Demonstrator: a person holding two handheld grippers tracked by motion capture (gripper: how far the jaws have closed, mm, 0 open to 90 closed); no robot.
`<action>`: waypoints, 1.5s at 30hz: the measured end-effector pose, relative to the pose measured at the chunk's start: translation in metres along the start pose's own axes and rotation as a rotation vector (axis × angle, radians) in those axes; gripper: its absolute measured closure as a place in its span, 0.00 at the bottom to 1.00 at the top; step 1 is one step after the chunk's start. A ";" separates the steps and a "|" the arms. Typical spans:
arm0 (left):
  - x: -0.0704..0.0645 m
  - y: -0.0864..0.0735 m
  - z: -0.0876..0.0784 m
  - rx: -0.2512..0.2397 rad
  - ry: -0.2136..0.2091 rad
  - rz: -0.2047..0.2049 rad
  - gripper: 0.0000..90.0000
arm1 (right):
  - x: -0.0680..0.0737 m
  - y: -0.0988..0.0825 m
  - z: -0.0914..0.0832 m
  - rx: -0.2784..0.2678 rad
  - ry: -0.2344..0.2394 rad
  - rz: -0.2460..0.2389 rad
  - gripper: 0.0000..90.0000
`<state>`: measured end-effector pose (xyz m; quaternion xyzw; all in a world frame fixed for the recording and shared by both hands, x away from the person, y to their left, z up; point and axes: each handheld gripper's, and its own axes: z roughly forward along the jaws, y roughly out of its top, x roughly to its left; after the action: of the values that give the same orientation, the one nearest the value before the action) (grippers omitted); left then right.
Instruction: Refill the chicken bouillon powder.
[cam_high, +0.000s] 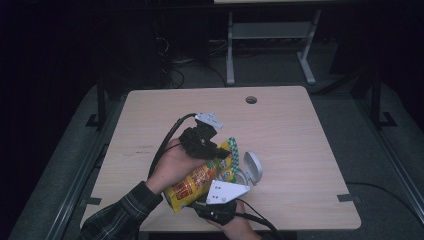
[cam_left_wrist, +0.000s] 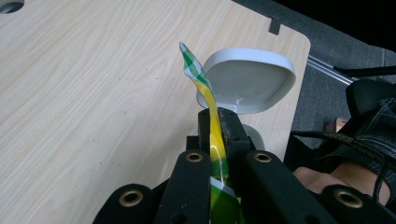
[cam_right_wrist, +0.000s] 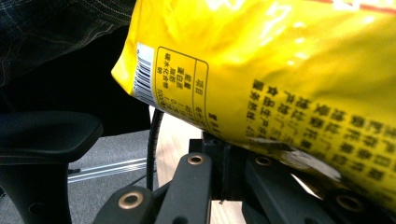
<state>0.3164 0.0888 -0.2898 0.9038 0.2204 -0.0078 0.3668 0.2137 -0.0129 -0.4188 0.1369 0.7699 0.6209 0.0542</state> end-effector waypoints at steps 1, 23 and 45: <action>0.000 0.000 0.000 0.000 0.000 -0.001 1.00 | 0.000 0.000 0.000 0.000 0.000 0.000 1.00; -0.001 0.003 0.002 0.021 0.009 0.003 1.00 | 0.000 0.000 0.000 -0.012 0.002 0.009 1.00; 0.000 0.001 0.002 0.015 0.007 0.005 1.00 | 0.000 -0.001 0.000 -0.007 0.004 0.008 1.00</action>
<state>0.3169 0.0865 -0.2906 0.9071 0.2194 -0.0056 0.3592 0.2137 -0.0130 -0.4196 0.1387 0.7673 0.6241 0.0505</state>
